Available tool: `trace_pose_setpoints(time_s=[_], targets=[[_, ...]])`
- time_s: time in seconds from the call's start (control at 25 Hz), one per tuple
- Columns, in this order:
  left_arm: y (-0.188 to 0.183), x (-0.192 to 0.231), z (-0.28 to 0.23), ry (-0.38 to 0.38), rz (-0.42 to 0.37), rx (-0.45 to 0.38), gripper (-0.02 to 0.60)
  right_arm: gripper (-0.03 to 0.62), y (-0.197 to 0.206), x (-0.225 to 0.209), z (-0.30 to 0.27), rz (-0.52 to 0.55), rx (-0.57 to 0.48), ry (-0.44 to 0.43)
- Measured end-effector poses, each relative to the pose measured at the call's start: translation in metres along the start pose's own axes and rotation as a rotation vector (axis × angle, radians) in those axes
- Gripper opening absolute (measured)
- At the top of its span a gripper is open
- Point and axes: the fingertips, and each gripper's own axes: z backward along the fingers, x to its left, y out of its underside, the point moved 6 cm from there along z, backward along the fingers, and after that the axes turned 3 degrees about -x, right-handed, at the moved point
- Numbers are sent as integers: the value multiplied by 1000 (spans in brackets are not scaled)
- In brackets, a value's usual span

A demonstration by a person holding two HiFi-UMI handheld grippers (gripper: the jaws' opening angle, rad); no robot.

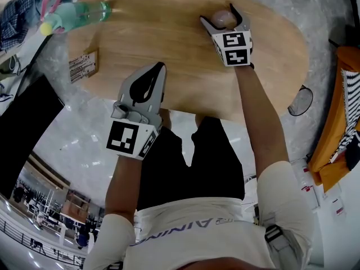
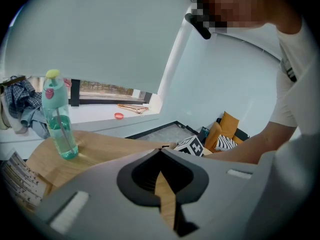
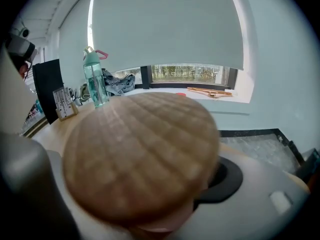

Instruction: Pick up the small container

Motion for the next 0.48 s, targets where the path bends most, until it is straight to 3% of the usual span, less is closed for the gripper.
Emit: trace_pose_setpoints(time_s=[0.28, 0.48], targets=[[2, -2, 2, 1, 8, 6, 0, 436, 2, 1, 3, 24, 4, -31], [-1, 0, 7, -4, 8, 0, 0, 435, -2, 3, 13, -21, -43, -59]])
